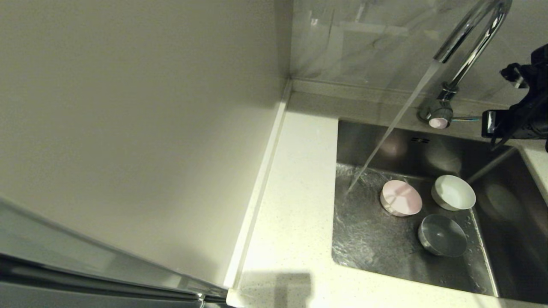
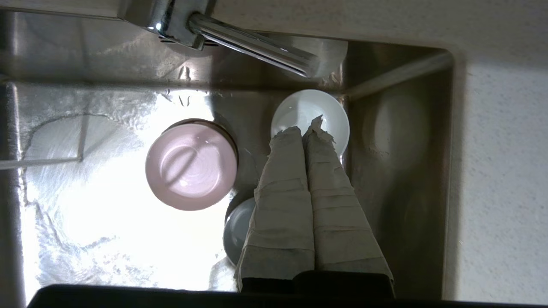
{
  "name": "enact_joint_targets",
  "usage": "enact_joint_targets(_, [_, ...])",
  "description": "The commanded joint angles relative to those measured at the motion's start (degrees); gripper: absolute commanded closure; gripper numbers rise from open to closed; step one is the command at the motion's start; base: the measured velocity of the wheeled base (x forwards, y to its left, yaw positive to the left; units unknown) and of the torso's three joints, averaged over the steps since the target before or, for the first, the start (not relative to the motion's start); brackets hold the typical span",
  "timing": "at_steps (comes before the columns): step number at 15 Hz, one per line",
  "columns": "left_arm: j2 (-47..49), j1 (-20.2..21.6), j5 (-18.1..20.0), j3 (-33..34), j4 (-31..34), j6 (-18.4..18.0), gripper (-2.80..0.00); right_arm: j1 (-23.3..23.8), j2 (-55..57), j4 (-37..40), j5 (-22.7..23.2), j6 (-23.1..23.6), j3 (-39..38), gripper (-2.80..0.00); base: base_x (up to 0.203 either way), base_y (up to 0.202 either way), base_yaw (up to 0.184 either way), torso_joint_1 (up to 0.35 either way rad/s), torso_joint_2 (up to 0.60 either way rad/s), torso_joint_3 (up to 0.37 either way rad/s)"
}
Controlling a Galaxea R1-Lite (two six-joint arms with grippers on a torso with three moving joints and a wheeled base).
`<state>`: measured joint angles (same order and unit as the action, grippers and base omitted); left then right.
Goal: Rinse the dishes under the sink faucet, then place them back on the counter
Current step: Wait for the water to rinse the bowl, then turn off the faucet
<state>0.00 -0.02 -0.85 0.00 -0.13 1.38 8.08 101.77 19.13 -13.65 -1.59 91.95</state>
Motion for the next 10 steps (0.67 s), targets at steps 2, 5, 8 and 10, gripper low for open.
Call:
enact_joint_targets(2, [-0.26, 0.02, -0.02, 0.00, -0.04, 0.03, 0.00, -1.45, 4.22, 0.03, -1.50, 0.00, 1.96, 0.00, 0.000, 0.000, 0.000, 0.000, 0.00, 0.000])
enact_joint_targets(5, [-0.19, 0.02, -0.02, 0.00, -0.04, 0.03, 0.00, -1.82, 7.61, 0.01, -2.11, -0.18, 6.39, 0.00, 0.000, 0.000, 0.000, 0.000, 0.00, 0.000])
enact_joint_targets(8, [-0.18, 0.02, -0.02, 0.00, -0.04, 0.03, 0.00, -1.84, 10.69, -0.20, -3.01, -0.69, 12.11, 0.00, 0.000, 0.000, 0.000, 0.000, 0.00, 0.000])
enact_joint_targets(10, [-0.18, 0.02, -0.03, 0.00, -0.04, 0.03, 0.00, -1.84, 11.99, -1.49, -4.21, -1.97, 14.24, 0.00, 0.000, 0.000, 0.000, 0.000, 0.00, 0.000])
